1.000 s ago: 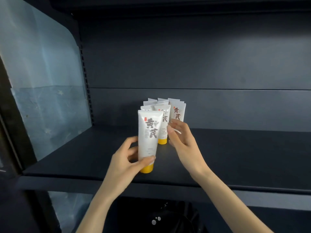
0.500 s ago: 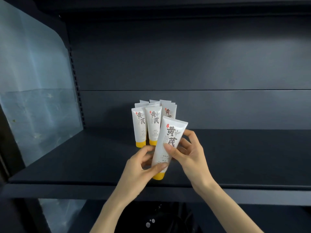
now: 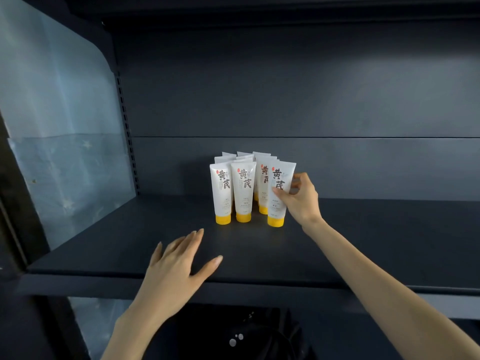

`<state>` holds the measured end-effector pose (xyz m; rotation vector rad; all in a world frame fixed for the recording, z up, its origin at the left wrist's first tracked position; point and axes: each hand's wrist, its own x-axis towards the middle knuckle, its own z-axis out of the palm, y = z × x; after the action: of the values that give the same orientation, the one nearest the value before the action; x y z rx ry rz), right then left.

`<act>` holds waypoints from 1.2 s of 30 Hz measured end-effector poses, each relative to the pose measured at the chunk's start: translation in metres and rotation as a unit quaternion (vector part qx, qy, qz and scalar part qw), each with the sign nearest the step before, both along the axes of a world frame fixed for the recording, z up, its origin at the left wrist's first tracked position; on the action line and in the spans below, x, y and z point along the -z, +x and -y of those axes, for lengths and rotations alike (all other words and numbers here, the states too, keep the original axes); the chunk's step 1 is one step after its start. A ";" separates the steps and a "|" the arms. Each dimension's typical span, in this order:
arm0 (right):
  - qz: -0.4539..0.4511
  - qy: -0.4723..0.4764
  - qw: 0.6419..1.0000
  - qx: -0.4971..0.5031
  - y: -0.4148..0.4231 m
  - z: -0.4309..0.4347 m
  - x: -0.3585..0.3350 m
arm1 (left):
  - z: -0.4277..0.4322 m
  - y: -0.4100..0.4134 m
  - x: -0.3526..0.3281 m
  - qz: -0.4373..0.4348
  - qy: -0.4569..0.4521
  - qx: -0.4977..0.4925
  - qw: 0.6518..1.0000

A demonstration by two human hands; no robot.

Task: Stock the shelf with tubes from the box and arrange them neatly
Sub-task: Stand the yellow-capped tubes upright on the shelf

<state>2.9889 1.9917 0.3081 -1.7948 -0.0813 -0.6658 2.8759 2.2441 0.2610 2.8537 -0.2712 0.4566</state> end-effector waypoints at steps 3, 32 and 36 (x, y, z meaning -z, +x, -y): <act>-0.020 -0.019 0.999 0.024 0.019 -0.006 0.005 | -0.008 -0.002 0.001 -0.004 -0.004 -0.015 1.000; -0.092 -0.399 0.905 0.117 -0.078 0.032 0.009 | -0.029 -0.030 -0.002 0.018 -0.023 0.007 1.000; -0.139 -0.445 0.872 0.151 -0.134 0.057 0.021 | -0.025 -0.035 0.003 0.016 0.000 0.015 1.000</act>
<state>2.8546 1.9351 0.2872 -2.8272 0.1124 -0.6211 2.8413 2.2694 0.2576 2.8413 -0.3198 0.4956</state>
